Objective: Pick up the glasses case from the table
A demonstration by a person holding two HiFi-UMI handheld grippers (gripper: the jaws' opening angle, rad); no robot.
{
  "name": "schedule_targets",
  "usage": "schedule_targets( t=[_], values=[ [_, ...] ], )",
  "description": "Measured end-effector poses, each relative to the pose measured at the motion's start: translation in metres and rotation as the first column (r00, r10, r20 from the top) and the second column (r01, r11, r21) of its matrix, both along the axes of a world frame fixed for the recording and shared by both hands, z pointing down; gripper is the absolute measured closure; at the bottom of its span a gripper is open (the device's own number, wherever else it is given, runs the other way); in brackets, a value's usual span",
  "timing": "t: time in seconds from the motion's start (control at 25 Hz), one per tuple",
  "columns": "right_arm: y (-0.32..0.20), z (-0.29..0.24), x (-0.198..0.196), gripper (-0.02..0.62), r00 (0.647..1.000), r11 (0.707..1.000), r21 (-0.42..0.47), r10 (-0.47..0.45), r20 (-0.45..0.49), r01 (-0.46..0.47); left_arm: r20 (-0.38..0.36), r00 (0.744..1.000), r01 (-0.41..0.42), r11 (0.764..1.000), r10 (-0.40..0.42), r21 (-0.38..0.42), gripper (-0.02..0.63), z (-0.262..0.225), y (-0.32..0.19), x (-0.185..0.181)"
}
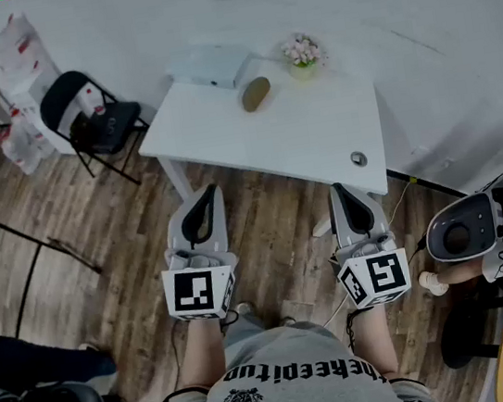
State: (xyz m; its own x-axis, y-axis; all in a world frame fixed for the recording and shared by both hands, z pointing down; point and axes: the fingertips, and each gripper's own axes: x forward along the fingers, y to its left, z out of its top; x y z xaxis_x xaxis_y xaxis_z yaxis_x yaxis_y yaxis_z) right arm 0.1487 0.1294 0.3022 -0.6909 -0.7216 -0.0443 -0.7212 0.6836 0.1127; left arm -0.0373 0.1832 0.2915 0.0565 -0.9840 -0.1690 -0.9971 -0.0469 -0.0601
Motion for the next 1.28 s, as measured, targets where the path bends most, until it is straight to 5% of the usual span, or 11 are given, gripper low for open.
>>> schedule_targets(
  t=[0.48, 1.28],
  values=[
    [-0.003, 0.001, -0.004, 0.594, 1.0, 1.0, -0.007, 0.011, 0.015, -0.011, 0.026, 1.0, -0.008, 1.0, 0.008, -0.009, 0.588, 0.004, -0.004, -0.005],
    [0.004, 0.003, -0.056, 0.594, 0.993, 0.996, 0.016, 0.09, 0.07, -0.091, 0.043, 0.997, -0.065, 0.998, 0.065, -0.004, 0.587, 0.007, -0.008, -0.064]
  ],
)
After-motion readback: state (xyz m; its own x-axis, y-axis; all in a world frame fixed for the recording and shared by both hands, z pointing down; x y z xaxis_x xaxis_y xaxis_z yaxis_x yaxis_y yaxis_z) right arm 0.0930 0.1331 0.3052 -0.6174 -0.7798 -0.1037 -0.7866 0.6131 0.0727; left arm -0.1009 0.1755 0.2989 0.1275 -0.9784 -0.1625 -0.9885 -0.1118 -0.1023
